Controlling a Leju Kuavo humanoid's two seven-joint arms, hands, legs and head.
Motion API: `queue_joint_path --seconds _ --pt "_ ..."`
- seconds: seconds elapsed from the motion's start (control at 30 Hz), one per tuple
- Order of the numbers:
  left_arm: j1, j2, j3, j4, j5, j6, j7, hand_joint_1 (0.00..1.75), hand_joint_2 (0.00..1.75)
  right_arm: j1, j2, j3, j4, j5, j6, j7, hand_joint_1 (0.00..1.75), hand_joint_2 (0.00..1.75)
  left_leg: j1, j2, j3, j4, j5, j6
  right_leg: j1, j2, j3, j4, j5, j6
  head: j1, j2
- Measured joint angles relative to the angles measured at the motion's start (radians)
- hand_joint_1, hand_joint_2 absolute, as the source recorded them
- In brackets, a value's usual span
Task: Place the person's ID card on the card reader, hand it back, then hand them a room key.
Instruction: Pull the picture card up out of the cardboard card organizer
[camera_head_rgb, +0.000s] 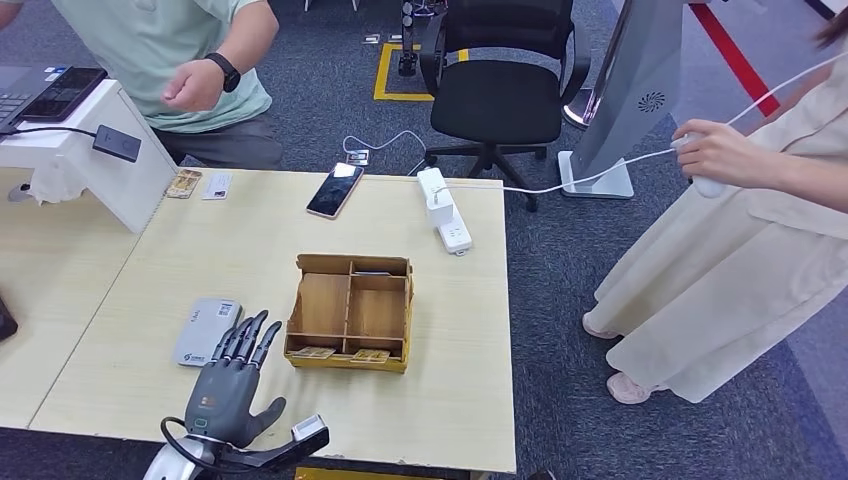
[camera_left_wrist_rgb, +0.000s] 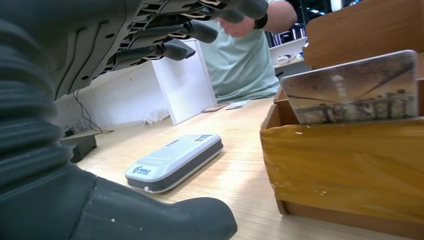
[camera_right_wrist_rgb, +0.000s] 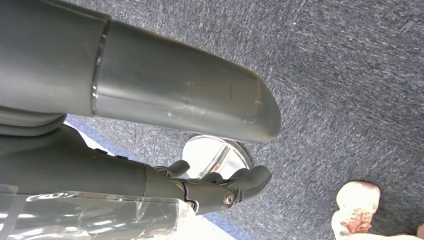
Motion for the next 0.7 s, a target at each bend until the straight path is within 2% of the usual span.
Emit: queue_joint_path --seconds 0.4,0.7 --pt "-0.047 0.042 -0.072 0.004 -0.025 -0.021 0.02 0.0 1.75 -0.007 0.0 0.02 0.007 0.0 0.001 0.002 0.0 0.0 0.0 0.0 0.0 0.0 0.0 0.0 0.0 0.0 0.0 0.0 0.0 0.0 0.0 0.0" --pt "-0.093 0.051 -0.105 0.019 -0.037 -0.023 0.039 0.0 1.75 -0.013 0.0 0.04 0.015 0.0 0.002 0.008 0.0 0.0 0.0 0.0 0.0 0.0 0.0 0.0 0.0 0.0 0.0 0.0 0.0 0.0 0.0 0.0"
